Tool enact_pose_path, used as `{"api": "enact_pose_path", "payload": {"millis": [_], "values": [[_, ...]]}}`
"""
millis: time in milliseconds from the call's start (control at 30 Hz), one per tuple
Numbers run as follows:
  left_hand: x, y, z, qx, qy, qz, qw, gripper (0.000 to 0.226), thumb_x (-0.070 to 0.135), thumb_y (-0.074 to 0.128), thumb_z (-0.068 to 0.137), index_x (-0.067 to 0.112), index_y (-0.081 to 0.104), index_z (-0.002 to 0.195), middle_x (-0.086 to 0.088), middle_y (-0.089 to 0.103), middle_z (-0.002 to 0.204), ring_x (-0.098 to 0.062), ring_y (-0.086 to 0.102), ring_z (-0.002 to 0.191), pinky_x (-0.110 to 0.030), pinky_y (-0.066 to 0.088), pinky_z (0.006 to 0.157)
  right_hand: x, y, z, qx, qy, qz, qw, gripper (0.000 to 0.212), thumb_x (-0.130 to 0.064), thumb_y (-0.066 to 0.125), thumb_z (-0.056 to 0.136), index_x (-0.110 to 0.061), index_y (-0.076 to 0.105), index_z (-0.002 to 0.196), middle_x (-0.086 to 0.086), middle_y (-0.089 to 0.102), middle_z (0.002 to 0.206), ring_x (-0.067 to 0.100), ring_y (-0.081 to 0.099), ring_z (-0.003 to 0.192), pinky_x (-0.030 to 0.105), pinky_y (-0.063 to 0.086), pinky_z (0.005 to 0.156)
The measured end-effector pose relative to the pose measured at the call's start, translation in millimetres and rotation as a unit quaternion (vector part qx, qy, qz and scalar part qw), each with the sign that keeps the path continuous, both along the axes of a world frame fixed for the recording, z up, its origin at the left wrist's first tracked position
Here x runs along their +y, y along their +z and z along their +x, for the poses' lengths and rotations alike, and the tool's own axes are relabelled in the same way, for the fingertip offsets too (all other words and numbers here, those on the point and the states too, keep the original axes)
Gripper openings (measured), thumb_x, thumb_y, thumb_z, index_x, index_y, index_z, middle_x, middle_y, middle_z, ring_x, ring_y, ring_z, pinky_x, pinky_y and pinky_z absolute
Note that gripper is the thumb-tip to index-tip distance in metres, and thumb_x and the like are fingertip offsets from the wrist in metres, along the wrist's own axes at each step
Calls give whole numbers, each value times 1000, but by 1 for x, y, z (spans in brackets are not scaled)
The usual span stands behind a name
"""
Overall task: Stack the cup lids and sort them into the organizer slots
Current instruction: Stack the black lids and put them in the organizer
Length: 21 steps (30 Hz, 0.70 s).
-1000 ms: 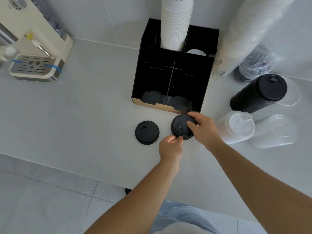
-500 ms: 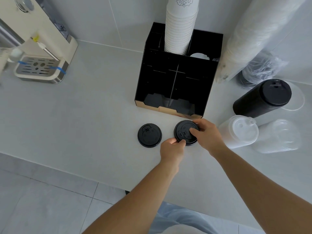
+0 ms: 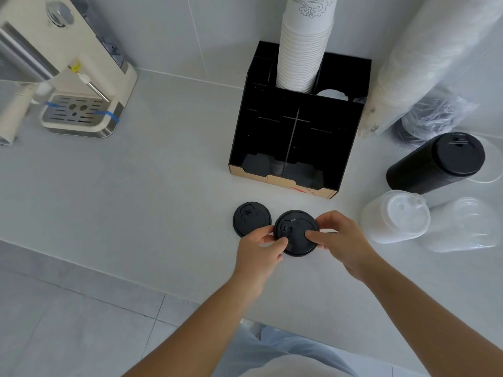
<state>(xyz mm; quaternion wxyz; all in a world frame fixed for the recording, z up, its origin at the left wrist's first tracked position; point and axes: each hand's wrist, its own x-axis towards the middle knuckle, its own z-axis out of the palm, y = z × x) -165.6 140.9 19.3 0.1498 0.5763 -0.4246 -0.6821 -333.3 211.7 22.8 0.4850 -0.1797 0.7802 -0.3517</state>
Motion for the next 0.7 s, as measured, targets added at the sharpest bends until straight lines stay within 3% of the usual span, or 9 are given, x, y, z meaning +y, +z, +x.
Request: {"api": "enact_pose_path", "payload": {"millis": [100,233,367,467,533,600,700], "values": [[-12,0,11,-7,-21,-47,999,31,19,73,79,23,74,110,2,71,106,-10,66,100,-31,55,92,-7,4,11,-31,28,-8,999,34,-19,79,80,-21,60,109,6,70,106,27,69,79,46,56,85],[-18,-2,17,-21,-4,-68,997,37,14,72,83,13,68,120,6,72,102,4,65,91,-13,52,78,-4,2,25,-33,60,16,998,45,-29,74,85,-30,55,127,0,68,107,25,71,84,45,57,91],[-24,-5,23,-31,10,-58,998,38,17,74,81,13,70,118,0,72,110,-14,68,104,-39,55,96,-11,-1,37,-15,36,20,999,34,-39,65,90,-24,60,120,-3,68,106,20,70,81,37,57,82],[-35,-10,26,-34,2,-69,997,33,16,71,83,12,71,116,1,74,108,-14,69,102,-34,56,93,-25,-3,43,-1,20,28,999,32,-40,65,90,-22,61,116,-4,66,105,19,70,82,31,53,73],[-44,-13,26,-41,-11,-87,995,24,14,68,85,14,74,108,2,75,102,-12,69,95,-25,55,84,-34,-6,46,-1,12,33,999,34,-39,65,90,-21,61,118,-3,66,106,19,70,83,27,49,68],[-51,-14,24,-50,-23,-97,994,16,13,66,86,26,75,87,6,75,91,-13,68,87,-22,52,77,-39,-10,48,4,10,40,999,36,-39,66,89,-20,61,119,-1,67,109,19,70,84,25,47,65],[-58,-20,22,-67,-28,-105,992,29,15,65,85,37,64,66,6,67,79,-17,61,81,-27,48,80,-44,-16,48,14,11,56,998,38,-39,66,89,-17,63,119,0,68,106,21,69,88,29,54,74]]}}
